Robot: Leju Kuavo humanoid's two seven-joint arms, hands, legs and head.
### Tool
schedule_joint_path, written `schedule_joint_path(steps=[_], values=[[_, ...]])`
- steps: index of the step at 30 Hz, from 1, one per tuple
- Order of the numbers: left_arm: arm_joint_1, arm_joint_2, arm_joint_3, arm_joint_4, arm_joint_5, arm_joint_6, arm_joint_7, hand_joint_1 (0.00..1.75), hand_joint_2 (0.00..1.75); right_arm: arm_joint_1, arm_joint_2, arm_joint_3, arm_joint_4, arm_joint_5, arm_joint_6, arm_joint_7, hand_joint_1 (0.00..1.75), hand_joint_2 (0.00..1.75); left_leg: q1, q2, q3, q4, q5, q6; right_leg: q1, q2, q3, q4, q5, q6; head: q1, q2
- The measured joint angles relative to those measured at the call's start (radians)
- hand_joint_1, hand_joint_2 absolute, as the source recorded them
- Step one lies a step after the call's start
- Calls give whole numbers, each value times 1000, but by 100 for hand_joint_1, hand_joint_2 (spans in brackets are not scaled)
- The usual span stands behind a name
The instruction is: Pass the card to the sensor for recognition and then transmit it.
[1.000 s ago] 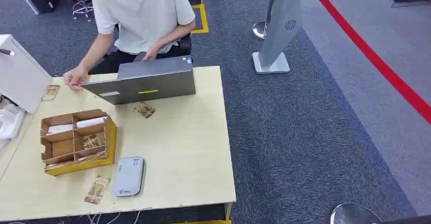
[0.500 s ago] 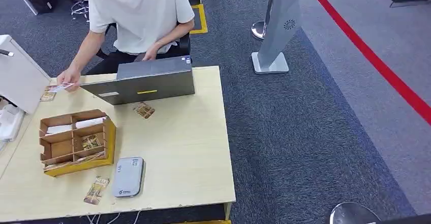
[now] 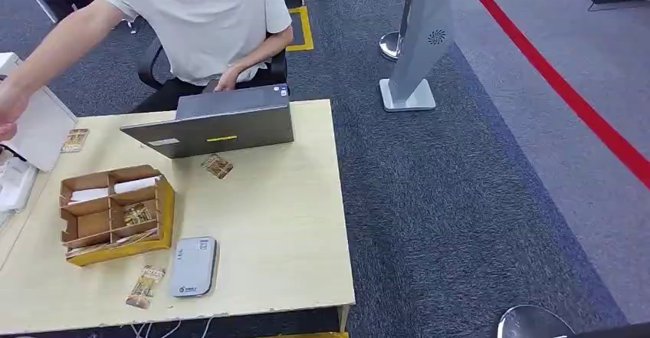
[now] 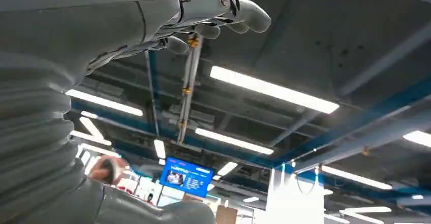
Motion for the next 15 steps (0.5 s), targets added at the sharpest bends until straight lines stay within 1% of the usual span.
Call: schedule_joint_path(steps=[2, 4, 5, 7, 8, 9, 11, 14, 15], values=[[-17, 35, -61, 29, -58, -12, 46, 0, 175, 0, 0, 0, 0, 0, 0, 2, 0, 0, 0, 0, 0, 0, 0, 0, 0, 0, 0, 0, 0, 0, 0, 0], [-42, 74, -116, 62, -117, -43, 84, 0, 175, 0, -2, 0, 0, 0, 0, 2, 0, 0, 0, 0, 0, 0, 0, 0, 0, 0, 0, 0, 0, 0, 0, 0], [-54, 90, -140, 79, -141, -62, 97, 0, 175, 0, -2, 1, 0, -1, 0, 2, 0, 0, 0, 0, 0, 0, 0, 0, 0, 0, -2, 0, 0, 0, 0, 0], [-102, 119, -215, 134, -219, -110, 128, 0, 175, 0, -2, 1, 0, -2, 0, -1, 0, 0, 0, 0, -1, 0, 0, 0, 0, 0, -3, 0, 0, 0, 0, 0], [-119, 126, -250, 155, -247, -115, 139, 0, 175, 0, -2, 1, 0, -3, 0, -3, 0, 0, 0, -1, -1, 0, 0, 1, 0, -1, -2, 0, 0, 0, 0, 0], [-139, 130, -301, 184, -287, -117, 155, 0, 175, -1, -2, 1, 0, -3, 0, -6, 0, 0, -1, -2, -1, 0, 1, 1, 0, -2, -2, 0, 0, 0, 0, 0], [-173, 129, -384, 235, -341, -110, 184, 0, 175, -3, -2, 2, 0, -3, 0, -6, 0, 0, 0, -1, -1, 0, 1, 0, 0, -1, -1, 0, 1, 1, 0, 0], [-207, 120, -483, 288, -379, -97, 217, 0, 175, -3, -2, 3, 0, -3, 0, -6, 0, 0, -1, 0, -1, 0, 1, 0, 0, 1, -1, 0, 2, 2, 0, 0], [-215, 119, -503, 301, -384, -96, 221, 0, 175, -3, -2, 4, 0, -3, 0, -6, 0, 0, -1, 1, -1, 0, 1, 0, 0, 3, -1, 0, 2, 2, 1, 0]])
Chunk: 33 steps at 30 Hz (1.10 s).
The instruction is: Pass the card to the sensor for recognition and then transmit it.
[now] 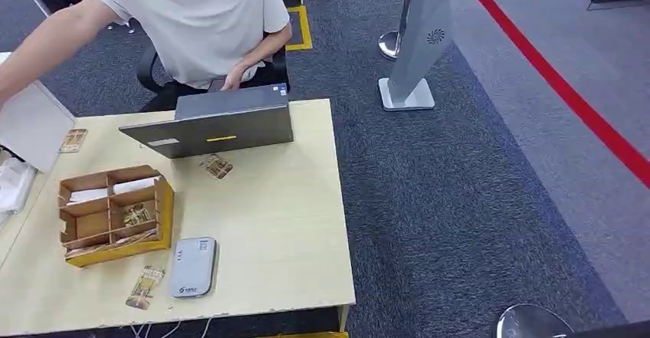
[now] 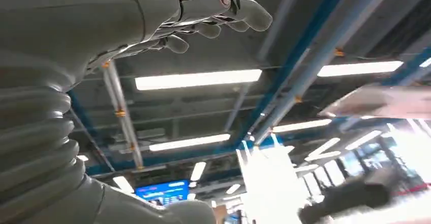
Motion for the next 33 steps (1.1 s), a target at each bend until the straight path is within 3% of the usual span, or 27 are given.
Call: schedule_joint_path(steps=[11, 33], values=[[-123, -51, -171, 120, -11, 6, 13, 0, 175, -1, 0, 5, 0, -13, 4, 0, 0, 0, 0, 4, -1, 0, 0, 0, 0, 3, -3, 0, 2, -1, 0, 0], [-141, -62, -211, 143, -6, 23, 19, 0, 175, -1, 0, 5, 0, -27, 9, -10, 0, 0, 0, 5, -2, 0, 0, 0, 0, 4, -3, 0, 2, -1, 0, 0]])
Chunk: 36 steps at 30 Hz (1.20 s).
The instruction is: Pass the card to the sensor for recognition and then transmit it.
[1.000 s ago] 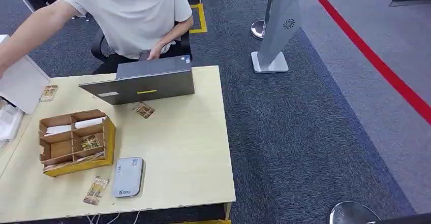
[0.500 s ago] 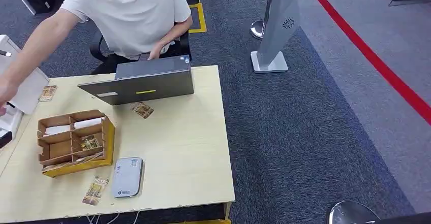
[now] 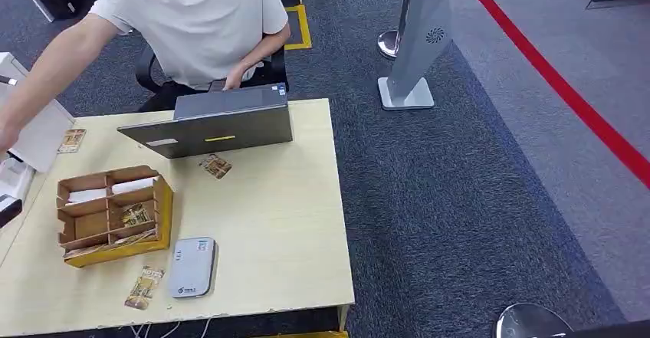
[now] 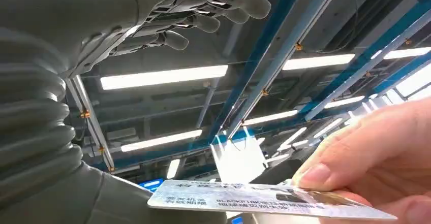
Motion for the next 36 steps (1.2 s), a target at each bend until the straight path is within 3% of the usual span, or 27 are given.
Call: schedule_joint_path(steps=[13, 14, 36], values=[[1, 0, -3, 0, 16, 0, 3, 0, 175, 0, 0, 0, 0, -6, -2, -7, 0, 0, 0, 0, 0, 0, 0, 0, 0, 0, 0, 0, 0, 0, 0, 0], [1, 0, -3, -1, 18, 0, 3, 175, 175, 0, 0, 0, 0, -6, -2, -7, 0, 0, 0, 0, 0, 0, 0, 0, 0, 0, 0, 0, 0, 0, 0, 0], [19, 3, -7, -39, 51, 28, -25, 175, 175, 0, 0, -6, 0, -26, -6, -21, 0, 0, 0, 0, 0, 0, 0, 0, 0, 0, 0, 0, 0, 0, 0, 0]])
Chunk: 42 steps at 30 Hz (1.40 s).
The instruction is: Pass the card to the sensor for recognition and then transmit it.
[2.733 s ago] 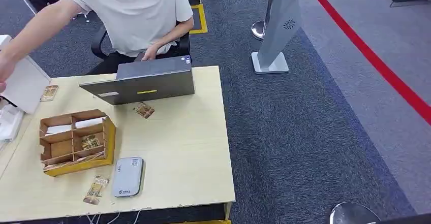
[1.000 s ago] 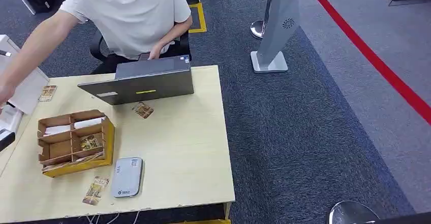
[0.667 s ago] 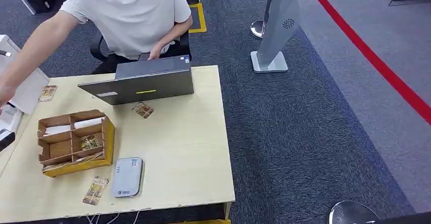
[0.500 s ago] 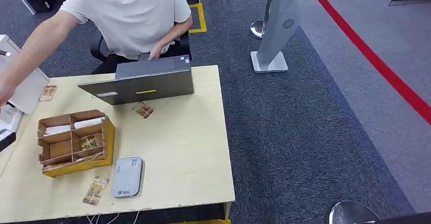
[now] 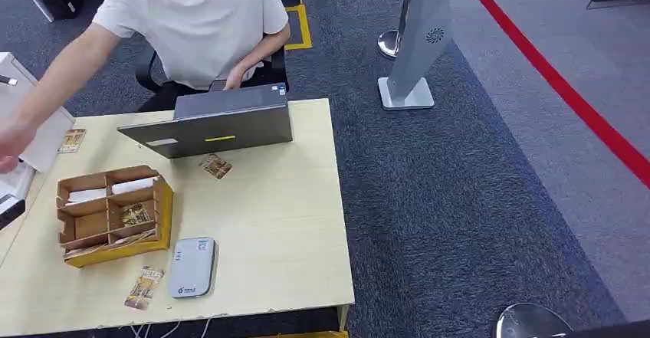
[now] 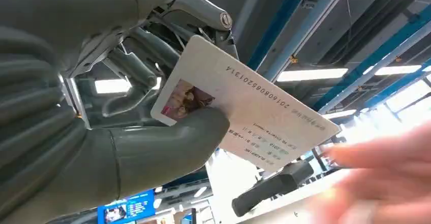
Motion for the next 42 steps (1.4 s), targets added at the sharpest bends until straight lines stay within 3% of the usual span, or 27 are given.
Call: schedule_joint_path(steps=[16, 22, 29, 32, 38, 42], values=[[-2, 0, -4, 0, -15, 7, 8, 175, 175, 0, 0, -6, 0, -15, -4, -3, 0, 0, 0, 0, 0, 0, 0, 0, 0, 0, 0, 0, 0, 0, 0, 0], [4, -60, -43, -3, -55, 31, 12, 175, 175, -1, 0, -8, 0, -15, -6, -3, 0, 0, -1, 0, 0, 0, 0, 1, -1, -1, 0, 0, 0, 0, 0, 0], [23, -178, -152, -42, -64, 34, 37, 175, 175, -2, 1, -11, 0, -16, -9, -3, 0, 0, -2, 0, 0, 0, 0, 1, -2, -1, 0, 0, 1, 1, 0, 0], [25, -209, -205, -61, -64, 25, 88, 175, 175, -1, 1, -11, 0, -17, -10, -3, 0, 0, -2, 0, 0, 1, 0, 1, -2, 0, -1, 0, 1, 1, 0, 0], [23, -289, -441, -111, -64, -22, 244, 175, 175, -3, 5, -13, 1, -33, -12, -3, 0, 0, -2, -1, -1, 1, 1, 2, -3, -2, 0, -1, 1, 2, 0, 0], [24, -330, -563, -146, -64, -37, 278, 175, 175, -2, 6, -20, 1, -35, -13, -3, 0, 0, -2, -1, -1, 1, 1, 2, -3, -1, 0, -1, 2, 3, 0, 0]])
